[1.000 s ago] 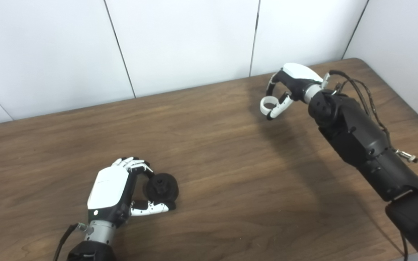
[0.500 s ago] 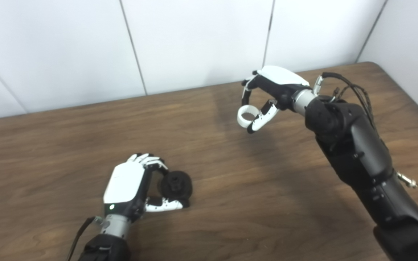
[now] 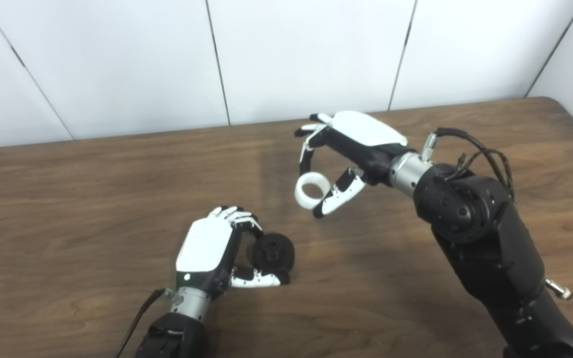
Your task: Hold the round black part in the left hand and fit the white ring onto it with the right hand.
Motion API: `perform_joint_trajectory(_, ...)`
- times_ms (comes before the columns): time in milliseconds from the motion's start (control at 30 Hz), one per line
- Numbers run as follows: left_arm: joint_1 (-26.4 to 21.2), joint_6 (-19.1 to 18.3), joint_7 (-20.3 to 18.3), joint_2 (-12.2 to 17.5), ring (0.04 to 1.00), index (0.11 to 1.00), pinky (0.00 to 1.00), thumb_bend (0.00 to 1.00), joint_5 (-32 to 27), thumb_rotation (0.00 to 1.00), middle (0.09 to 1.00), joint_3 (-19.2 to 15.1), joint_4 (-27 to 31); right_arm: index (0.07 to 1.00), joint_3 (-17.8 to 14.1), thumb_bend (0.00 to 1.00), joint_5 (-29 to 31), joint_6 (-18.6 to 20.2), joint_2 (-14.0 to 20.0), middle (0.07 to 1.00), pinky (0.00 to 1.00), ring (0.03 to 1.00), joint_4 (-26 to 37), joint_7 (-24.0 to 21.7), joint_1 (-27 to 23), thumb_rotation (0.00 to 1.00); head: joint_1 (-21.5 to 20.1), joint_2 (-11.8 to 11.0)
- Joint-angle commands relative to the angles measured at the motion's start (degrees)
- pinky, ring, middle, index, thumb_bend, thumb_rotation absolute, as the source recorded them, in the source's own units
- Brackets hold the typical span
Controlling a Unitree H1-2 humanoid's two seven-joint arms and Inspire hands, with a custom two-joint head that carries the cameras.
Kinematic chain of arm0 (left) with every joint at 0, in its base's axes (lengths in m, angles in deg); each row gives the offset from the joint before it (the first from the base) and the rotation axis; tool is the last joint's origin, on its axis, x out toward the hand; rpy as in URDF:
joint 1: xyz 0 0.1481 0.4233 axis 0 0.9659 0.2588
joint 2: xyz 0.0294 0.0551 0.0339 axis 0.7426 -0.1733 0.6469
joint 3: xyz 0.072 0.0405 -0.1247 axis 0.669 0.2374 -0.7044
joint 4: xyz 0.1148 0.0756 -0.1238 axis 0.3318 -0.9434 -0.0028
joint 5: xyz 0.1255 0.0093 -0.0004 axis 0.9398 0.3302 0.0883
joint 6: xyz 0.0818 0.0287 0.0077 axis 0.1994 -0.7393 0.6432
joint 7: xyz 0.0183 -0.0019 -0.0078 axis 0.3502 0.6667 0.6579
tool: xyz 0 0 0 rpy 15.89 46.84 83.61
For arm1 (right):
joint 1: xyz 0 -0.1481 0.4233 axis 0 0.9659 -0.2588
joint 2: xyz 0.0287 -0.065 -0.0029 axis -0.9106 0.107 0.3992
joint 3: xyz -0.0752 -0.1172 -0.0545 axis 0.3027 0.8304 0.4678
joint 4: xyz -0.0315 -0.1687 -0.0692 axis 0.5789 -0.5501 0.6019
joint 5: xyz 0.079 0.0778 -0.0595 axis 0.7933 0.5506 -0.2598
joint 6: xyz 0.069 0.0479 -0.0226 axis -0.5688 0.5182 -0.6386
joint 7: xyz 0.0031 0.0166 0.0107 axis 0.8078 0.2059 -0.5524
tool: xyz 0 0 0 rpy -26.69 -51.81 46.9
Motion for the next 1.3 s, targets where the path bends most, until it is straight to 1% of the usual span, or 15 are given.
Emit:
perform_joint_trajectory(0,-0.7,-0.23,0.88,-0.34,0.862,0.484,0.91,0.52,1.55,0.05,0.764,0.48,0.57,0.484,-0.3,0.52,0.94,-0.91,0.26,0.893,1.0,1.0,2.08,0.65,-1.56,0.13,0.27,0.05)
perform_joint_trajectory(233,-0.8,-1.23,1.05,-1.3,0.864,0.484,0.91,0.52,2.28,0.05,0.764,0.95,0.6,0.483,1.29,0.52,0.98,-0.29,-0.09,0.897,1.0,1.0,2.95,-0.63,-1.76,0.13,1.91,0.61)
perform_joint_trajectory(367,-0.82,-1.65,0.96,-1.65,0.866,0.484,0.91,0.52,2.52,0.05,0.765,1.12,0.63,0.484,2.24,0.52,0.98,-0.66,-0.01,0.893,1.0,1.0,2.34,-1.09,-1.98,0.13,2.76,0.92)
perform_joint_trajectory(467,-0.87,-2.08,0.59,-1.86,0.87,0.484,0.92,0.52,2.46,0.05,0.767,1.21,0.81,0.484,2.94,0.52,1.55,-1.71,0.05,0.88,1.0,1.0,1.43,-0.44,-1.65,0.14,3.2,1.2)
perform_joint_trajectory(600,-0.92,-2.74,0.23,-1.94,0.873,0.485,0.93,0.52,2.55,0.05,0.77,1.33,1.27,0.483,3.88,0.52,2.38,-1.81,-0.07,0.869,1.0,1.0,0.65,-0.5,-1.21,0.13,3.46,1.55)
perform_joint_trajectory(800,-1.22,-3.26,0.04,-1.91,0.873,0.485,0.93,0.52,2.83,0.05,0.769,1.52,1.57,0.483,5.57,0.52,2.01,-2.59,-0.12,0.86,1.0,1.0,-0.11,-0.16,-0.54,0.13,3.65,1.9)
perform_joint_trajectory(1067,-1.57,-3.48,0.03,-2.22,0.875,0.485,0.93,0.52,3.14,0.05,0.767,1.72,1.39,0.484,6.73,0.52,2.31,-4.26,-0.35,0.87,0.98,1.0,-1.79,0.72,0.37,0.13,3.91,2.12)
perform_joint_trajectory(1267,-1.65,-3.67,0.25,-2.39,0.875,0.485,0.93,0.52,3.45,0.05,0.767,1.8,1.19,0.484,6.85,0.52,2.94,-5.04,-0.78,0.876,0.98,1.0,-3.19,1.92,0.23,0.13,3.9,2.13)
